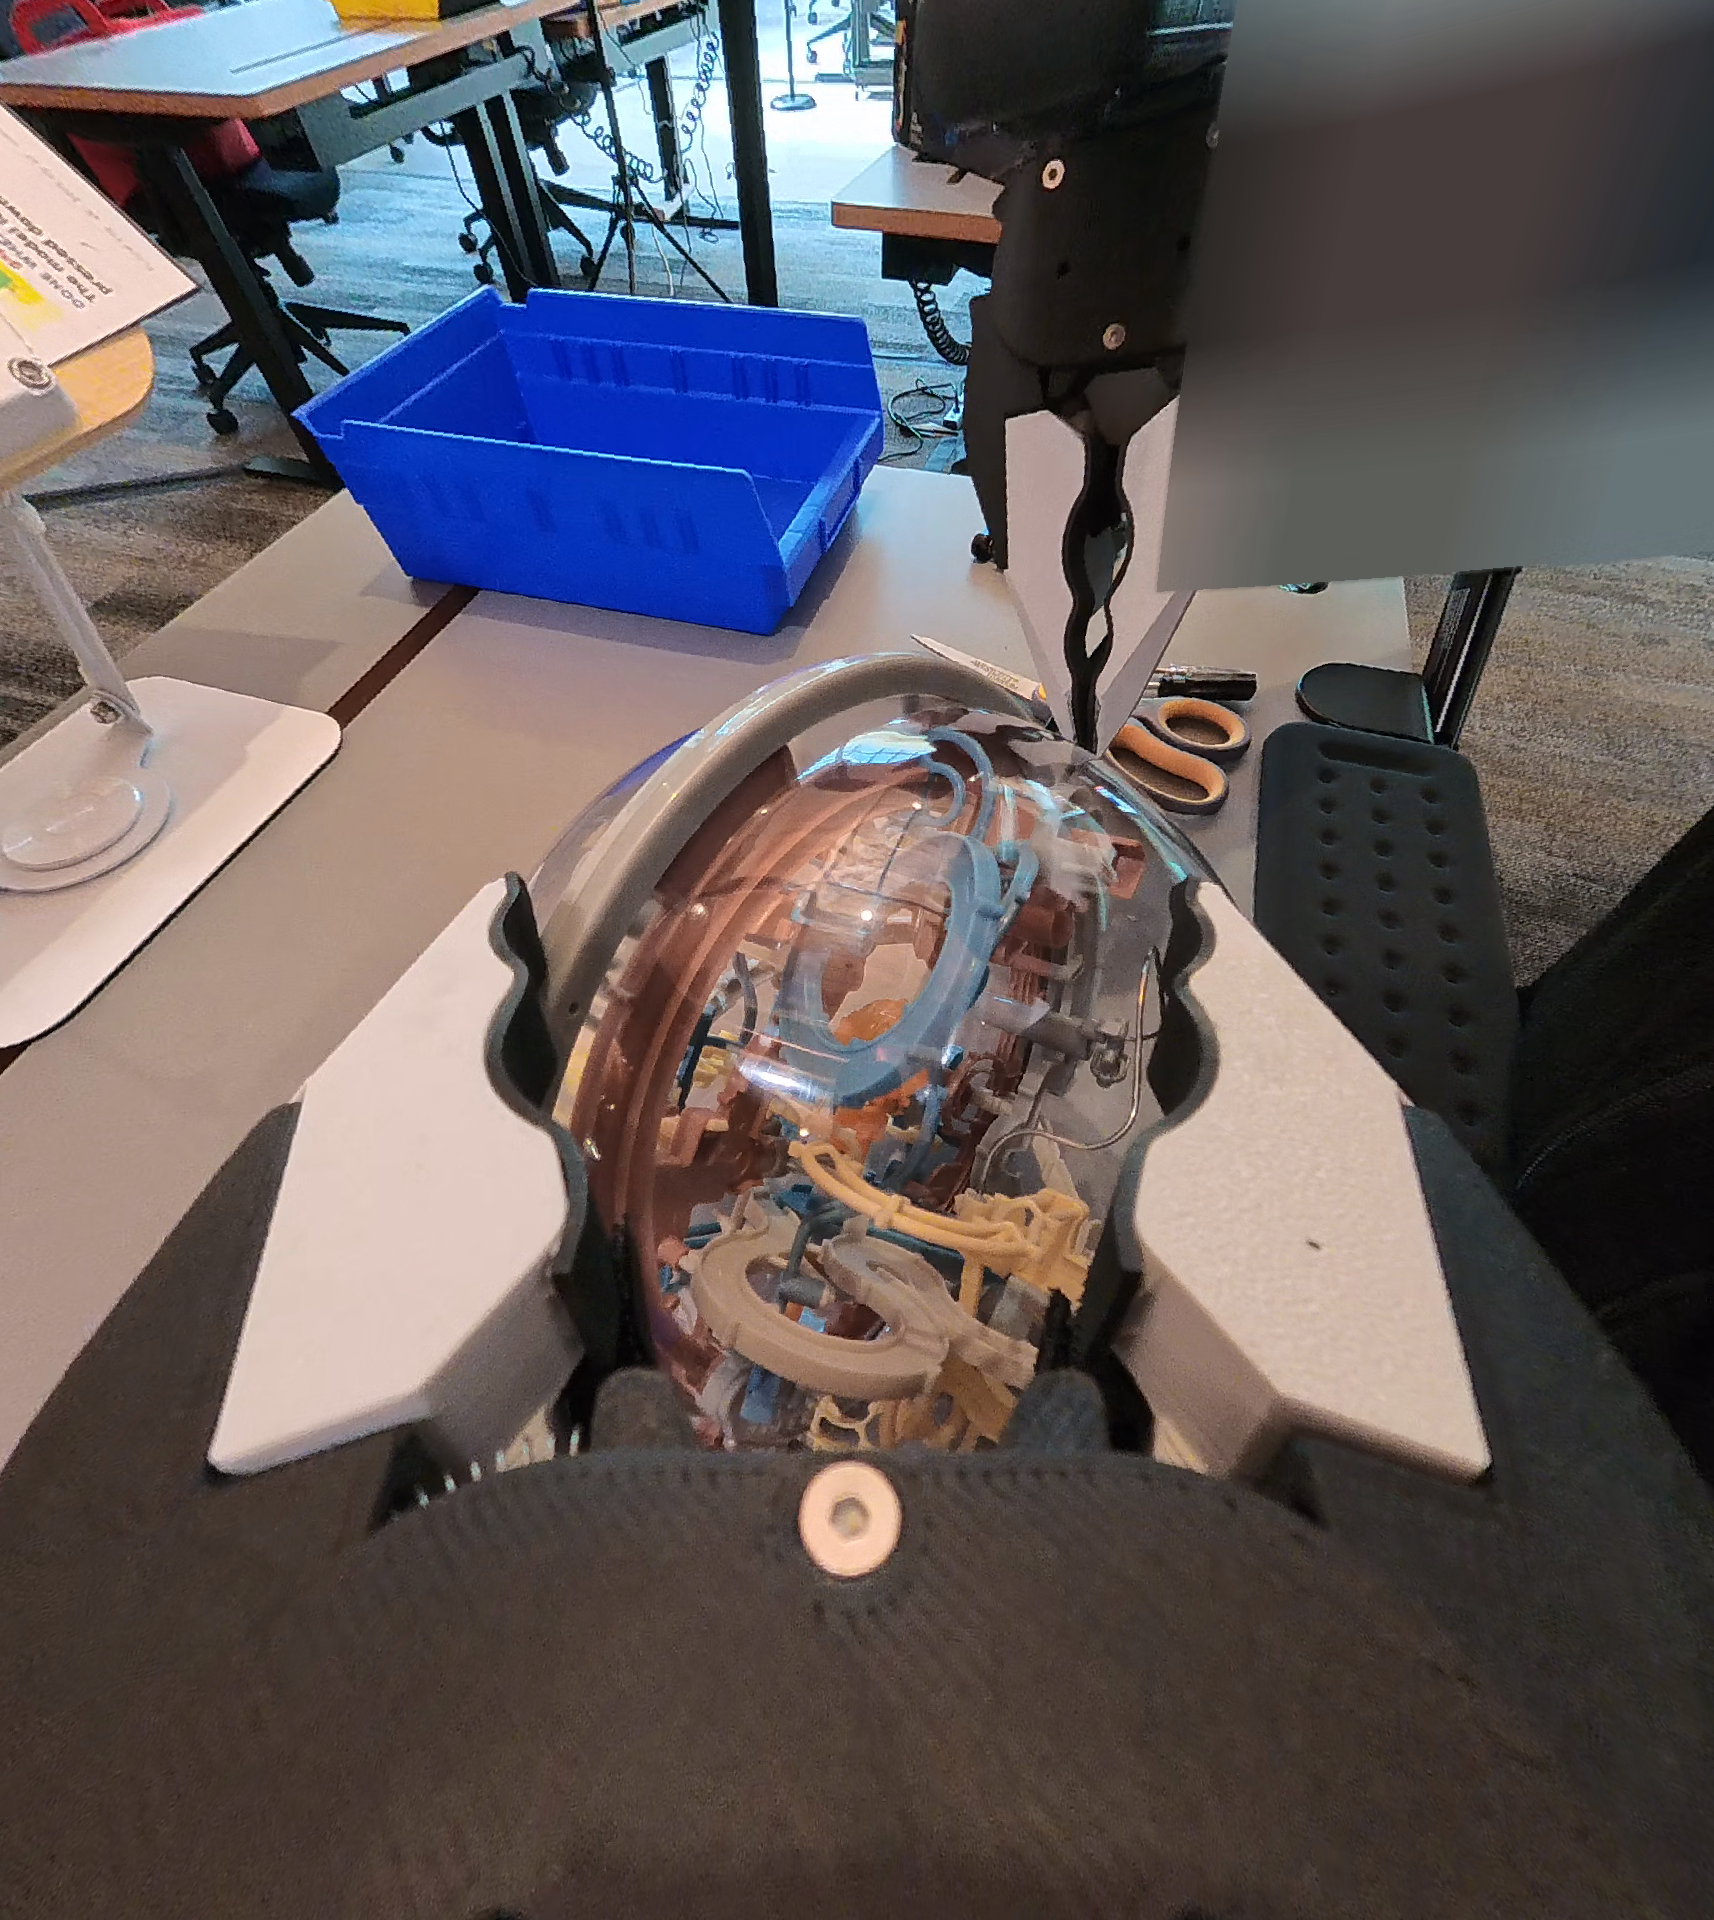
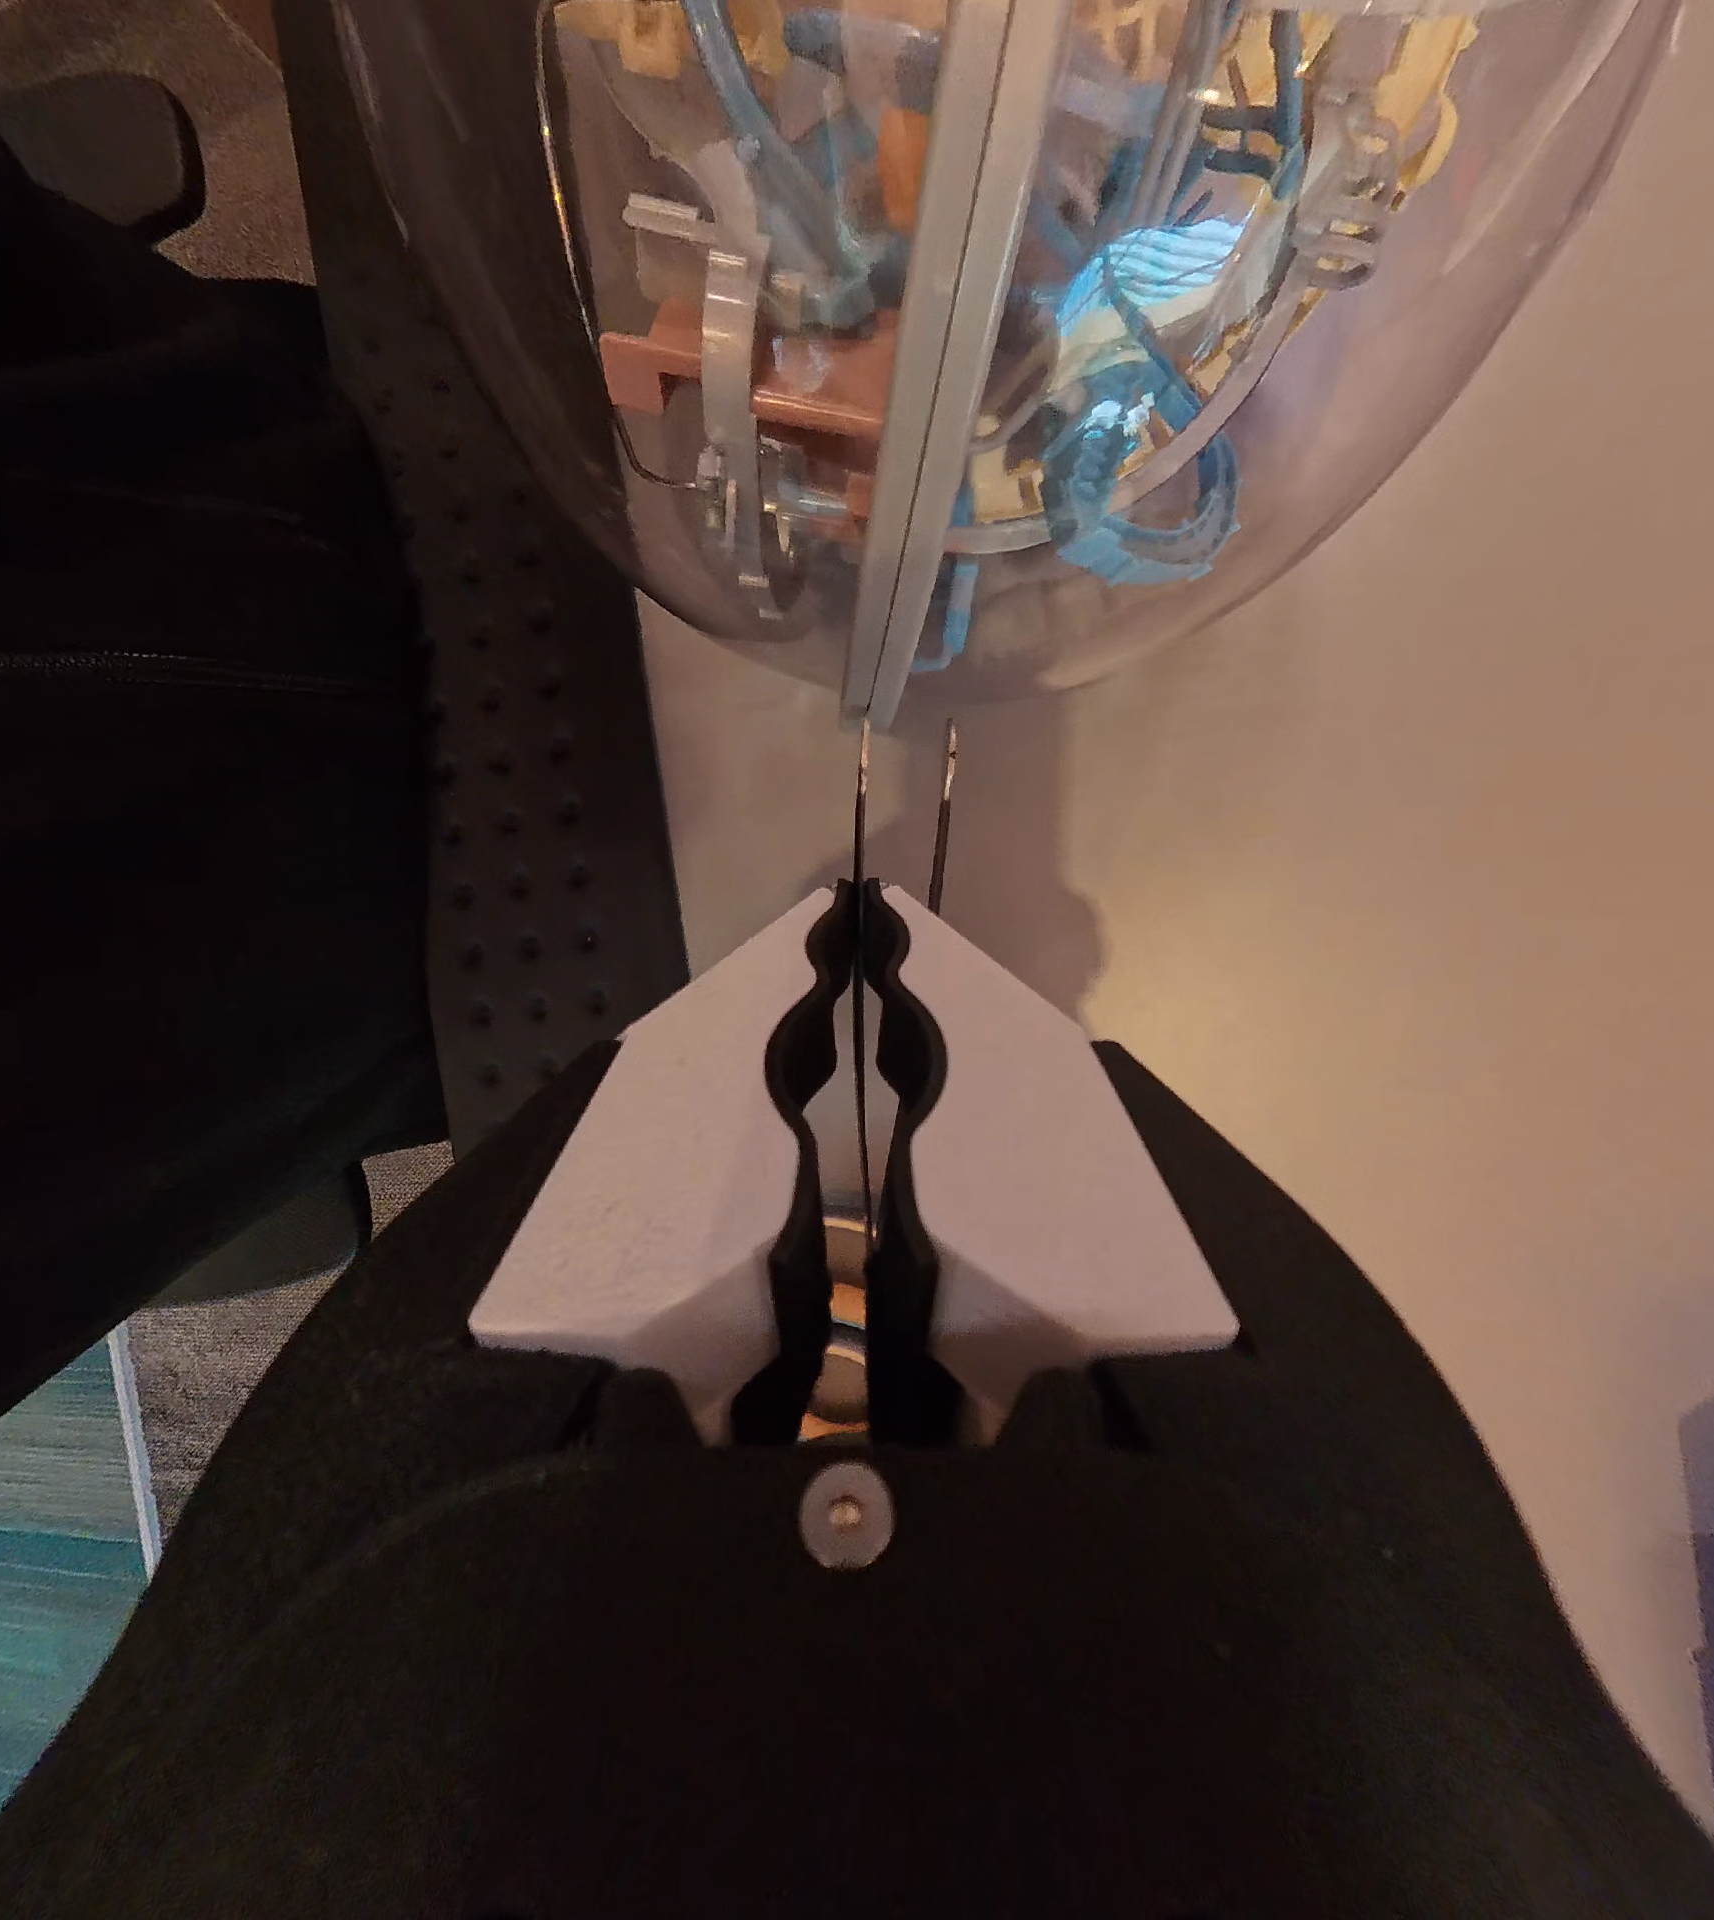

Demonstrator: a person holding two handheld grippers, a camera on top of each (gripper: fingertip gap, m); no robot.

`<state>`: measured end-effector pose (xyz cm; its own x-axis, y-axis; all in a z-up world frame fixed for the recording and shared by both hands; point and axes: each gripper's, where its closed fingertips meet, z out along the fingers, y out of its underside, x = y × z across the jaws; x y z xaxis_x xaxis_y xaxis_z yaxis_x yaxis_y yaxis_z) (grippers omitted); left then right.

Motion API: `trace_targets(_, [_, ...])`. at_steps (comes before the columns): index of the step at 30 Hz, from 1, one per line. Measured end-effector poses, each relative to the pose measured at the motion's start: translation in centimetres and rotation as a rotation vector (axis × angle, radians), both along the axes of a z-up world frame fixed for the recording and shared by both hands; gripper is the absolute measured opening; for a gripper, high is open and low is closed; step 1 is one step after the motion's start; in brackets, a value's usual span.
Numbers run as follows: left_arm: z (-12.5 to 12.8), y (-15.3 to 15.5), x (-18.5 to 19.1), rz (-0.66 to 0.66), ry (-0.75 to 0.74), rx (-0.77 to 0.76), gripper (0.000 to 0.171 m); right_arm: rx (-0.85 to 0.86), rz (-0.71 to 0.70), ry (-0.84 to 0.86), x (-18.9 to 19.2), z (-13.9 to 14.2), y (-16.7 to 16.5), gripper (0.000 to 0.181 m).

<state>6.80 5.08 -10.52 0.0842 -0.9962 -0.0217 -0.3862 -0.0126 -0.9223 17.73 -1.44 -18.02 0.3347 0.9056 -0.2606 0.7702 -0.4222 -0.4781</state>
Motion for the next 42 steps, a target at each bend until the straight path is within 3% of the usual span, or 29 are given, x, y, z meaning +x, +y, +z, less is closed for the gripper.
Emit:
trace_targets(24, [-0.3, 0.3, -0.7, 0.014, 0.000, 0.004, 0.122, -0.139, -0.044, 0.143, -1.4, -0.9, 0.0, 0.000])
trace_targets(32, [-0.1, 0.4, -0.9, 0.016, 0.022, -0.001, 0.120, 0.050, -0.009, 0.032, -0.9, -0.4, 0.5, 0.000])
trace_targets(38, [-0.1, 0.3, -1.3, 0.018, 0.074, -0.035, 0.117, 0.140, -0.032, 0.049, -0.2, 0.2, 0.9, 0.000])
trace_targets(42, [0.8, 0.7, -1.6, 0.017, 0.118, 0.010, 0.112, 0.294, -0.054, 0.025, 0.2, 1.1, 1.4, 0.000])
